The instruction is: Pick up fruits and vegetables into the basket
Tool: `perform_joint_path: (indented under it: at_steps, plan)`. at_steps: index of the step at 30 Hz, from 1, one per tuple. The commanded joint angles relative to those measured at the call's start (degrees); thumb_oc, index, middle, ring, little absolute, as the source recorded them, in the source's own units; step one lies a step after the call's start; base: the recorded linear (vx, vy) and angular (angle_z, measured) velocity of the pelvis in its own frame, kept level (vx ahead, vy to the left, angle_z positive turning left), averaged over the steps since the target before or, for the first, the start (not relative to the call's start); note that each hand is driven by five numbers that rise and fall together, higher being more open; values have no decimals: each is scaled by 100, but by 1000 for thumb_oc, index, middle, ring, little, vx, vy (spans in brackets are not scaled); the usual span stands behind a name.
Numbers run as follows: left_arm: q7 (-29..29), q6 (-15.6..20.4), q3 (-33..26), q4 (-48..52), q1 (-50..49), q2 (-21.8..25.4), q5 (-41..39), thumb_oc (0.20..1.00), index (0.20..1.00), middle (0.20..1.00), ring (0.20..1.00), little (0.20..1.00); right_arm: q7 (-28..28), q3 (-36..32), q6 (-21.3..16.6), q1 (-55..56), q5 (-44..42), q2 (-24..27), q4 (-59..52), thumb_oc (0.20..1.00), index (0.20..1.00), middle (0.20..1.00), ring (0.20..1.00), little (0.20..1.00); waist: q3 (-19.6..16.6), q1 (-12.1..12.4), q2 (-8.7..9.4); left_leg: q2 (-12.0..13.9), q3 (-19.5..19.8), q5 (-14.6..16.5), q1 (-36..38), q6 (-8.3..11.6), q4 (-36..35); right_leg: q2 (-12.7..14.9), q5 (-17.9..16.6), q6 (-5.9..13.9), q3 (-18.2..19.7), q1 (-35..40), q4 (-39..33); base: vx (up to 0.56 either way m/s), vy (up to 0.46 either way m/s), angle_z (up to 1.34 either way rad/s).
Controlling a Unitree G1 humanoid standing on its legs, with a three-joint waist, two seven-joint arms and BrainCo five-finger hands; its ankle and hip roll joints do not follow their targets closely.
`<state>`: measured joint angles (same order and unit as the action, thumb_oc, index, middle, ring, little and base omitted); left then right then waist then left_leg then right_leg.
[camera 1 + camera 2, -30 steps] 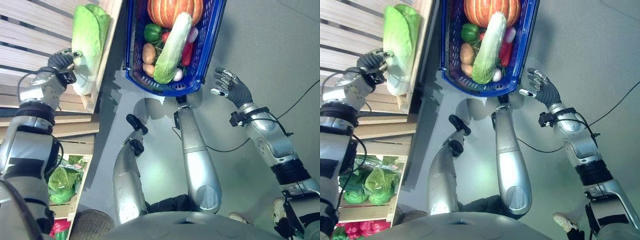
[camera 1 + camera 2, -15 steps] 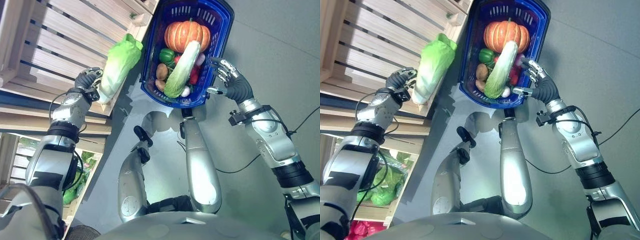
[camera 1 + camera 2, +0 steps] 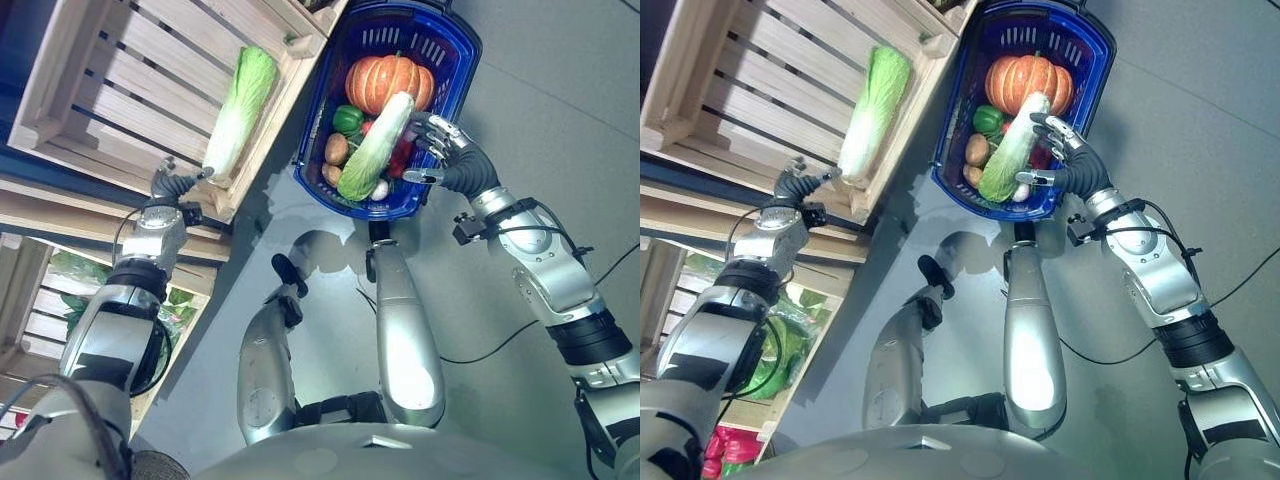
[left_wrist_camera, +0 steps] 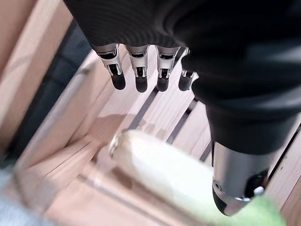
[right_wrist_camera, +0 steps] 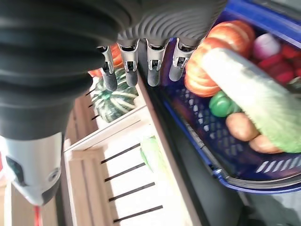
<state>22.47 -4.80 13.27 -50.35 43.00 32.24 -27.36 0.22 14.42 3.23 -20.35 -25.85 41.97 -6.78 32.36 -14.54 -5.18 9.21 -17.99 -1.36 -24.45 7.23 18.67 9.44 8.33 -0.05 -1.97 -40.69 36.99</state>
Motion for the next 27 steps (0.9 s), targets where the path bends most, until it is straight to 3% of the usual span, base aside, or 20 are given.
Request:
perform_joint_path:
  at_steps: [1,11,19,27]
  plan:
    - [844,147,-15,-233,256,509,582,1000,1000,1000,1000,1000,-62,67,-328,-27,-212,-138,-49,1000,1000,1000,1000,1000,-256,-211,254,10,-162,689,-493,-181,937,-34,166,250,122,196,-425,-2,-72,-5]
    - [1865,143,112,-284,945,751,1620,1000,1000,1000,1000,1000,-226,198,-544,98,-364,-294,351,1000,1000,1000,1000,1000,-256,-238,472,150,-147,805,-901,-177,1182,-168,186,250,175,-156,-236,7,-69,-4]
    - [1735,-106,360,-352,1252,717,1809,1000,1000,1000,1000,1000,-226,251,-585,101,-410,-385,475,1000,1000,1000,1000,1000,-256,-276,505,181,-155,844,-1101,-171,1235,-216,183,271,189,-370,-171,-1,-22,-2]
    - [988,-445,734,-899,1462,653,1598,1000,1000,1000,1000,1000,-283,283,-586,25,-453,-395,542,1000,1000,1000,1000,1000,-256,-359,507,232,-228,834,-1284,-142,1230,-248,154,311,224,-611,-145,-2,-14,-2]
